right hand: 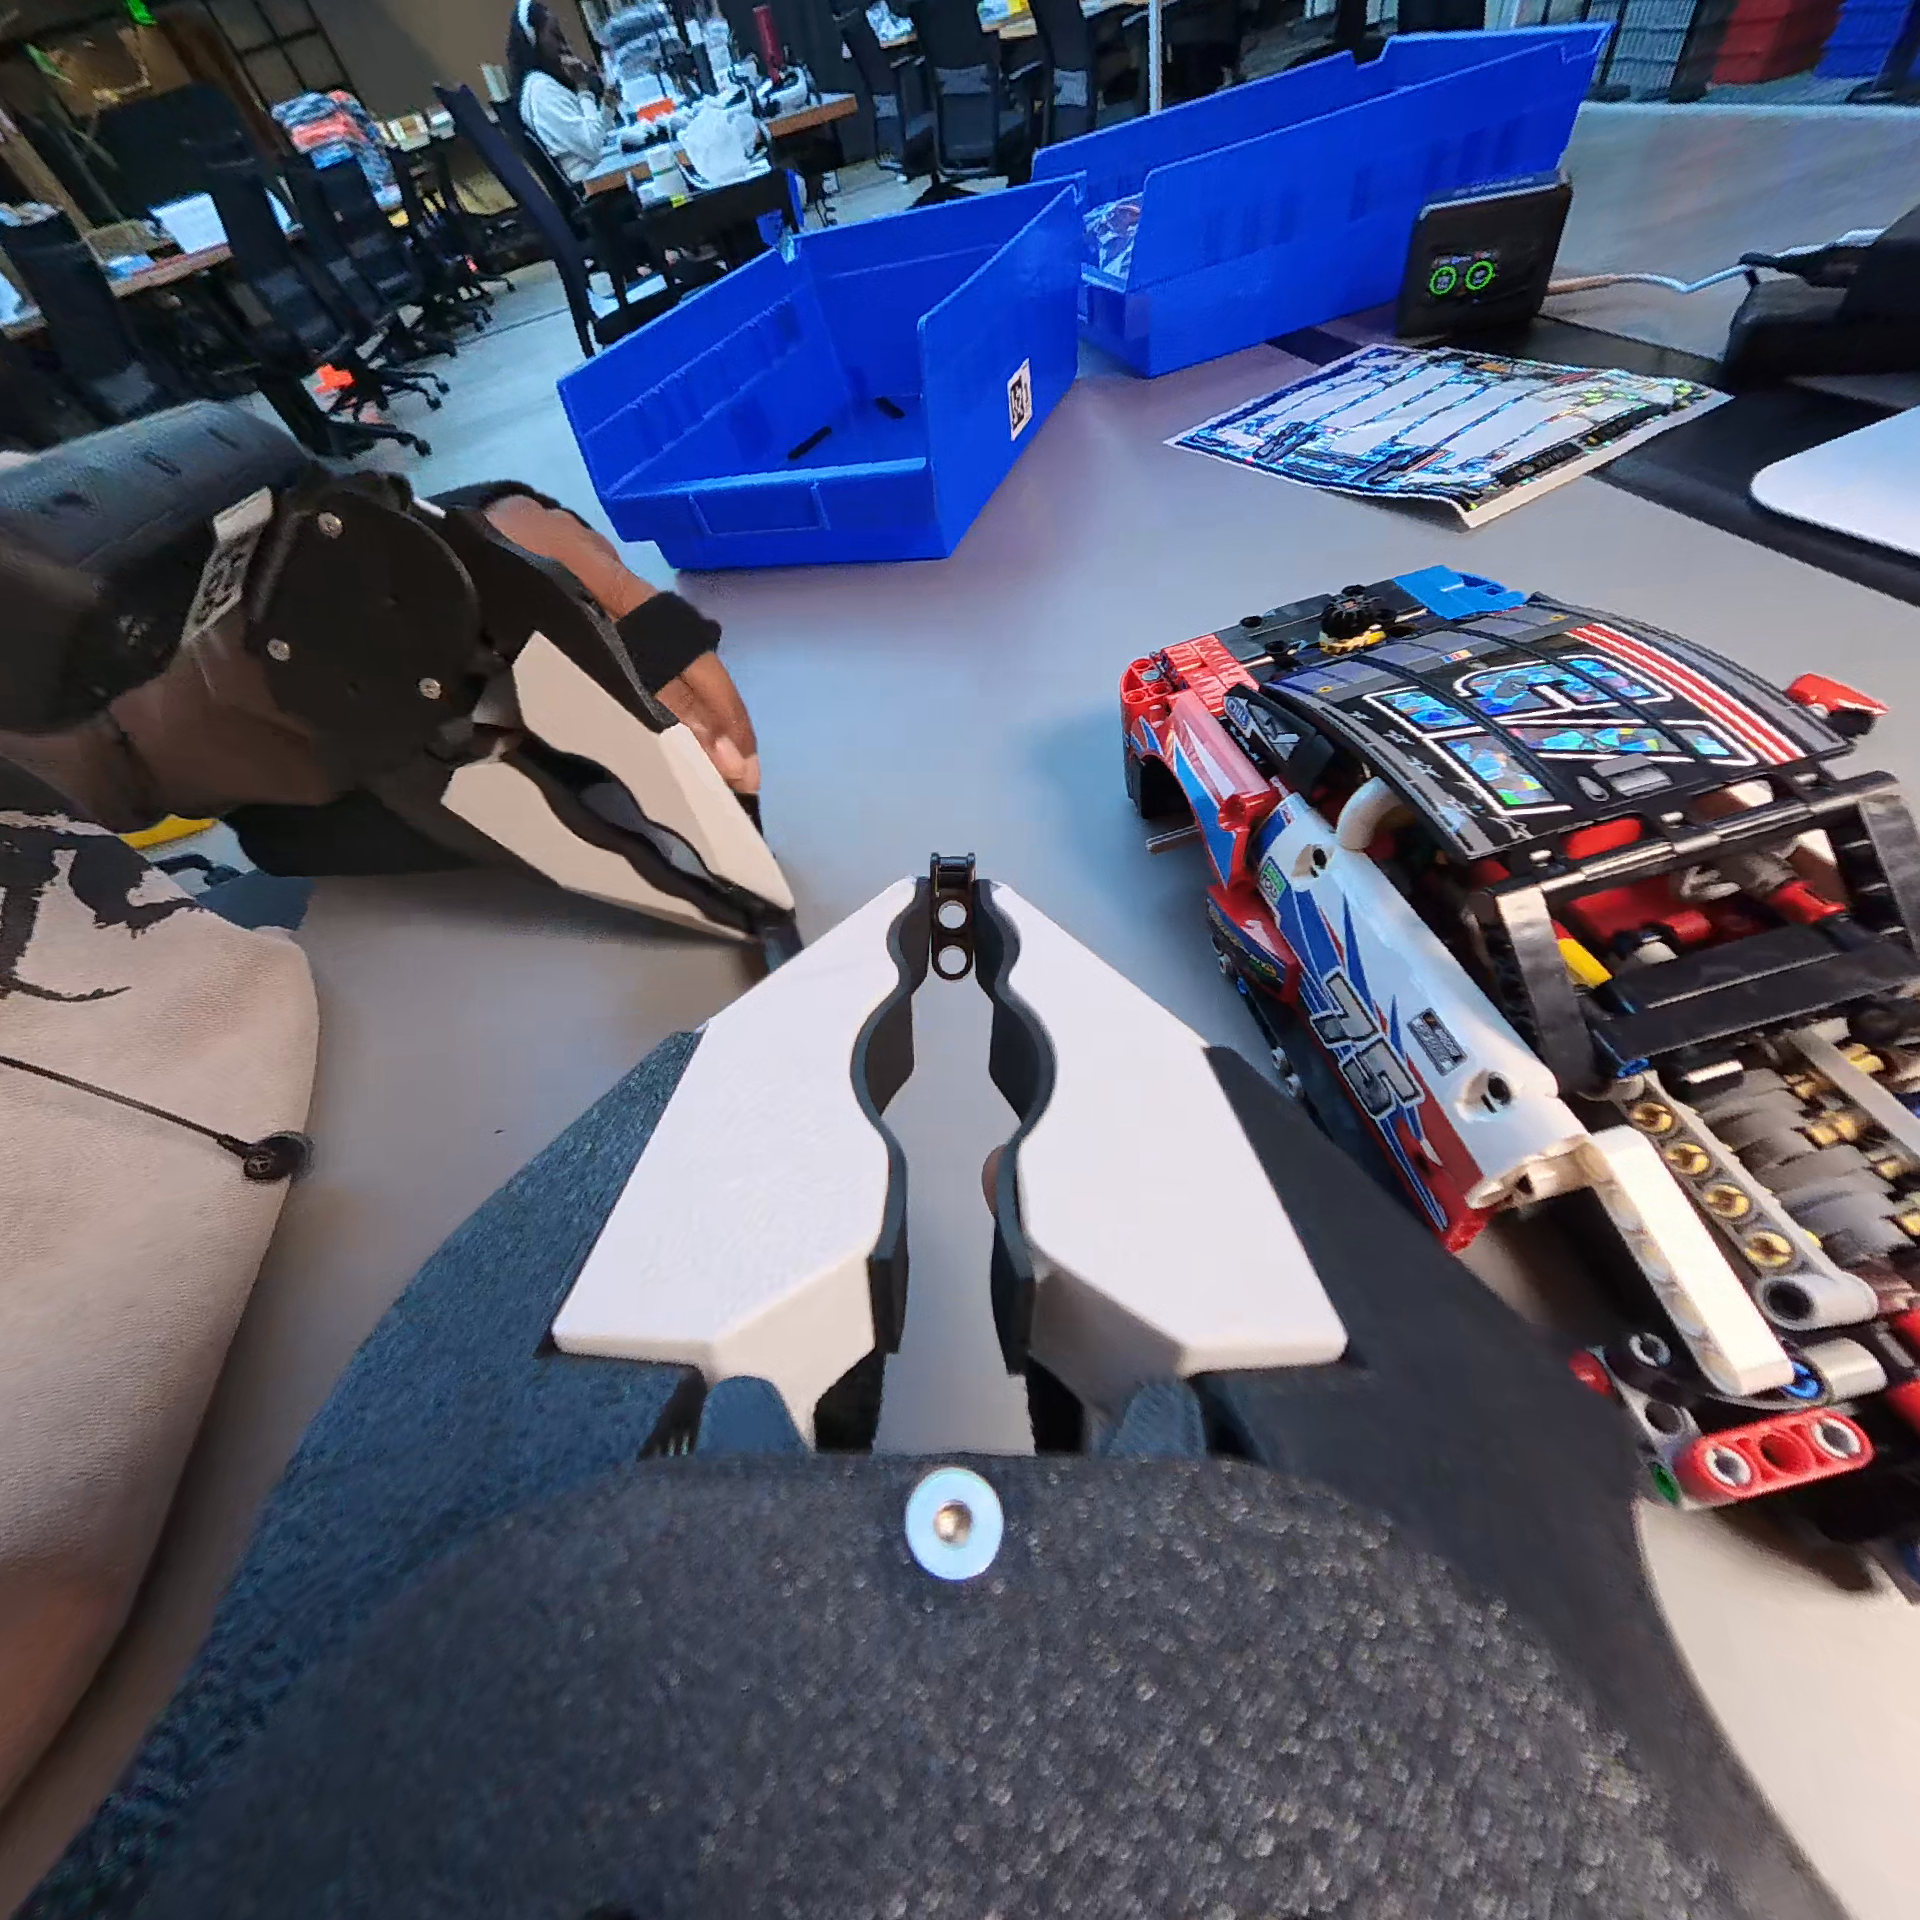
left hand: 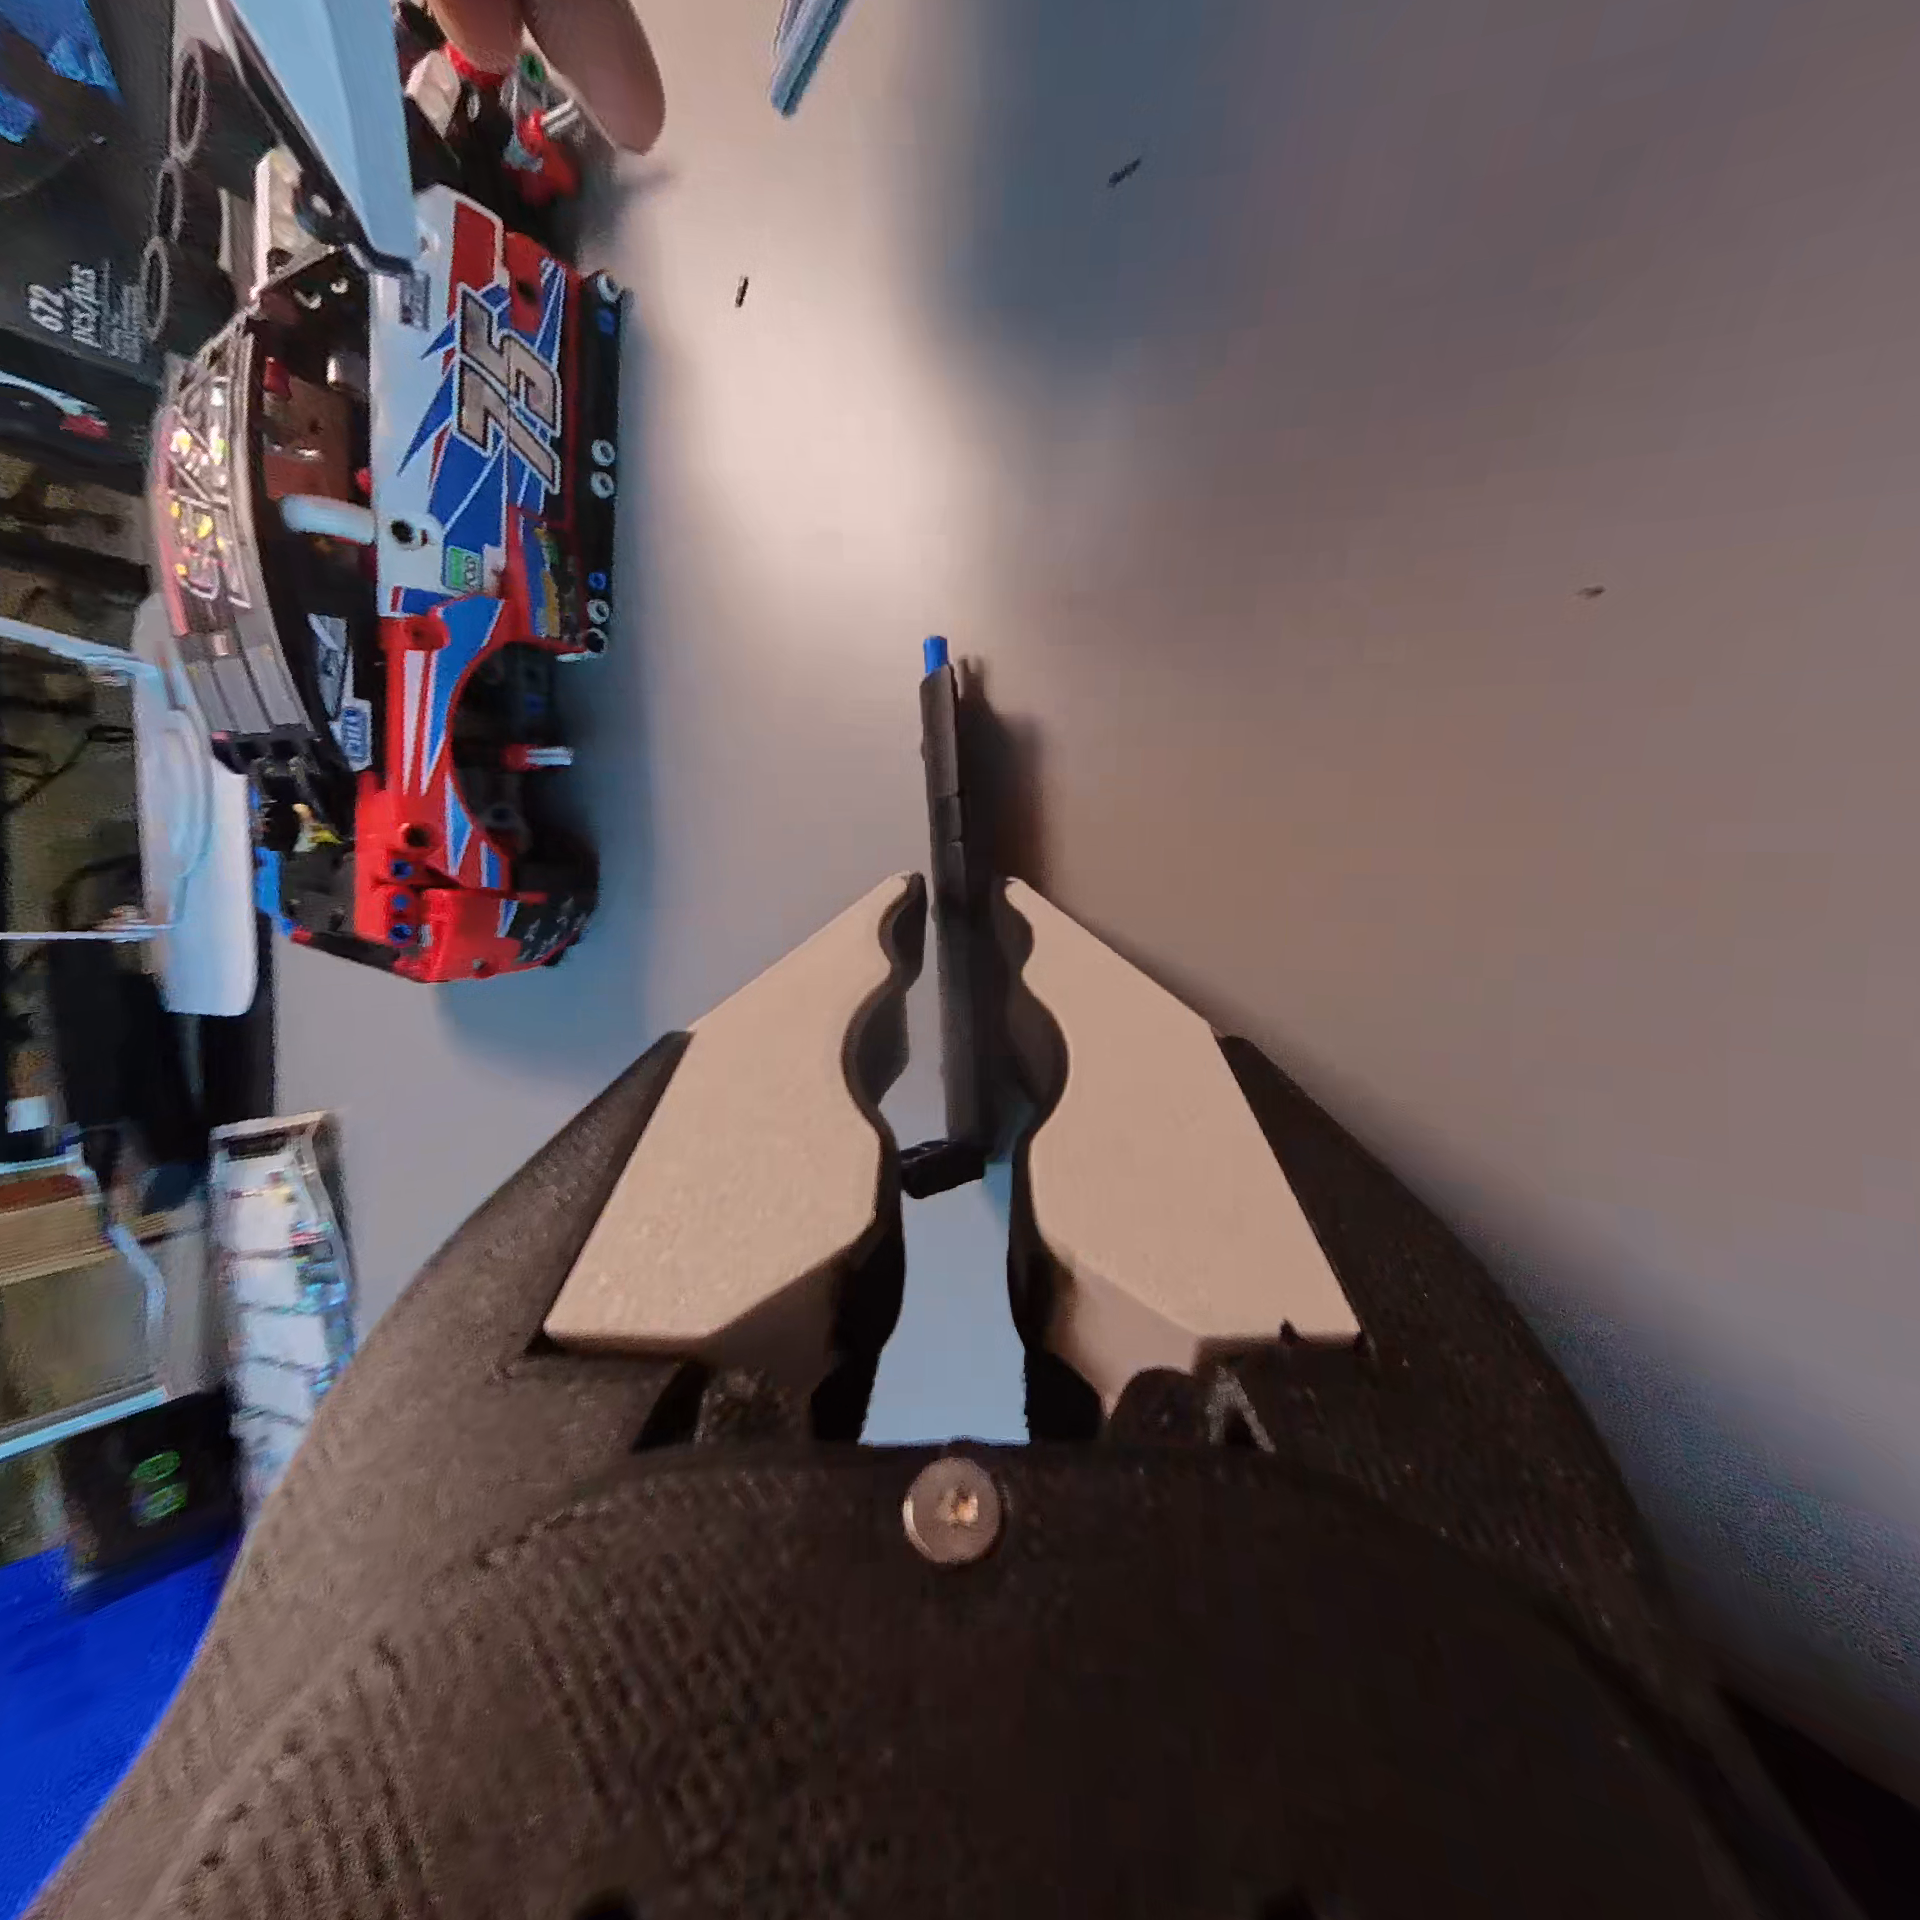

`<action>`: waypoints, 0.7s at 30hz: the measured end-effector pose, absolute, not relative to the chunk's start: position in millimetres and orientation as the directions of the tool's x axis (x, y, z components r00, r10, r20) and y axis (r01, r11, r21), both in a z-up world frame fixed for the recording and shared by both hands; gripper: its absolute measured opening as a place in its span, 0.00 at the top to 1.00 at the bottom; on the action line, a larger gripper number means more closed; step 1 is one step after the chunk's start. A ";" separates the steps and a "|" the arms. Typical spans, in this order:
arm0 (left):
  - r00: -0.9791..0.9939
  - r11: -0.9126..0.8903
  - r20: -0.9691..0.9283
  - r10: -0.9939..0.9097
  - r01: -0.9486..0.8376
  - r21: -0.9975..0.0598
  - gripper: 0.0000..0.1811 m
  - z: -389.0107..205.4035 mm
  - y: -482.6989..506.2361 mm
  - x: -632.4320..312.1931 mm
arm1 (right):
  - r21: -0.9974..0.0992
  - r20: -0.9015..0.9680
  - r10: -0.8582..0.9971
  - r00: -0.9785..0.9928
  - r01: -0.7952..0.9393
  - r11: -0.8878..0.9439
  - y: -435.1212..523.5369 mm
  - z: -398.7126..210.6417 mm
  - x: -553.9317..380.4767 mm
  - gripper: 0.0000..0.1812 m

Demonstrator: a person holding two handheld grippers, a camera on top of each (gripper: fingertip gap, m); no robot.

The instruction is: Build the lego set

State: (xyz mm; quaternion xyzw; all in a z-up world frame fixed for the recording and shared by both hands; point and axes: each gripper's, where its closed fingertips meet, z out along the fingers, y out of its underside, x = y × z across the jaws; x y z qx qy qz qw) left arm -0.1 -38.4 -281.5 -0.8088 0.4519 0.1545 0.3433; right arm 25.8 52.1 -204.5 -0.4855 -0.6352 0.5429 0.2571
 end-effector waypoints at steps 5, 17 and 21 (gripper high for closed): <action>0.770 -0.427 -0.169 -0.616 -0.506 -0.749 0.88 -252.1 -47.6 18.1 | -0.937 -0.201 0.891 -0.407 0.346 -0.053 48.0 -207.2 26.3 0.97; 0.704 -0.509 0.006 -0.710 -0.508 -0.695 0.92 -264.4 -29.7 14.4 | -0.926 -0.356 0.759 -0.545 0.313 -0.210 26.0 -188.7 35.1 0.97; 0.729 -0.430 0.237 -0.643 -0.087 -0.899 0.88 -193.7 1.5 31.0 | -0.851 -0.501 0.601 -0.623 0.225 -0.476 28.8 -148.2 41.5 0.98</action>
